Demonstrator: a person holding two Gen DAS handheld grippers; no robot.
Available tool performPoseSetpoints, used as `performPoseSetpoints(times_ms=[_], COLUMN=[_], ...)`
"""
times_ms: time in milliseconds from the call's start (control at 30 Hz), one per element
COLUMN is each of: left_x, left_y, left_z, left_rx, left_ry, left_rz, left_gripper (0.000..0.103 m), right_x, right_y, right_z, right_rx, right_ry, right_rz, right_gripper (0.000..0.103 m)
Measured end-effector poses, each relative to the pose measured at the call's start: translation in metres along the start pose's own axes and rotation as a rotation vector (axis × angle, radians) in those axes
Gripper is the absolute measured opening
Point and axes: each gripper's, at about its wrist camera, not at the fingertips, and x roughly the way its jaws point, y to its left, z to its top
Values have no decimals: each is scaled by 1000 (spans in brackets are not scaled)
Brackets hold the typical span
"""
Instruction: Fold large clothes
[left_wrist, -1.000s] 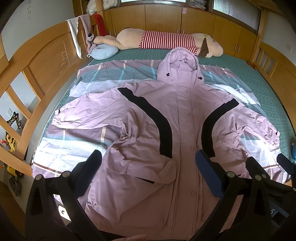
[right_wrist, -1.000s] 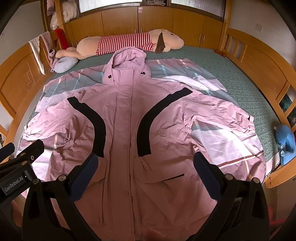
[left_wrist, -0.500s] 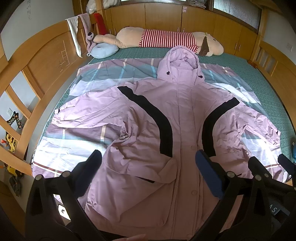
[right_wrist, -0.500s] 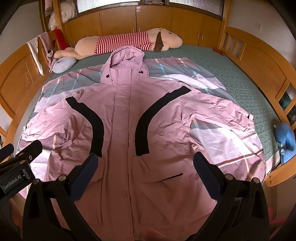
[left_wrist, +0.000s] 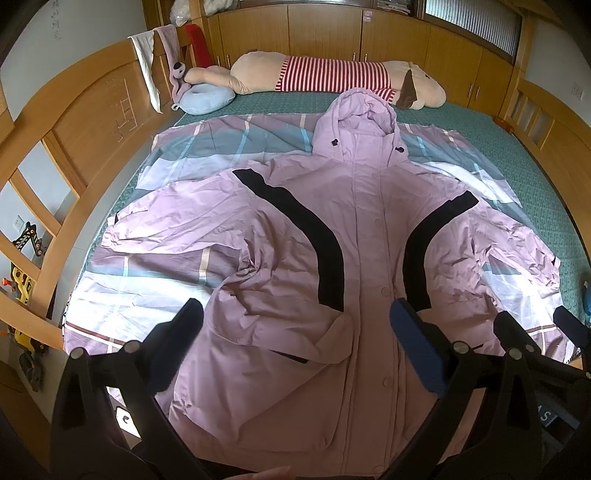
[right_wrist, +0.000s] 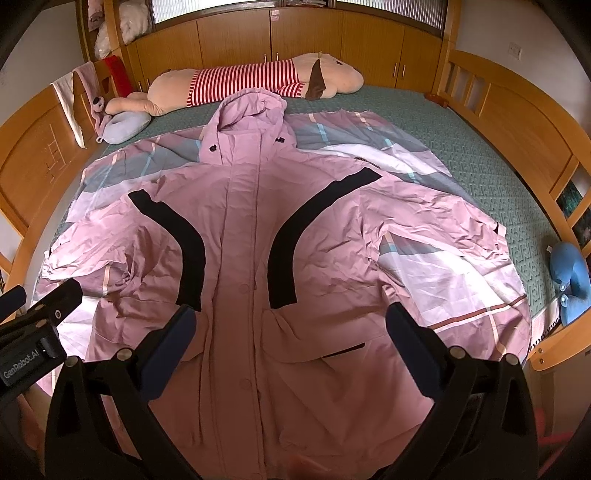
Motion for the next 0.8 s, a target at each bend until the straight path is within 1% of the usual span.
performPoseSetpoints(times_ms=[700,800], left_x=[12,16], left_y=[-2,2], left_z=[-2,1], left_rx=[1,-38], left_ry=[17,9], left_rz=[-11,-30], left_gripper=[101,101], right_x=[14,17], right_y=[0,-1], right_z=[0,1], right_rx=[-2,-3], right_ry=[27,31], right_rz=[-10,-16], right_gripper=[102,102])
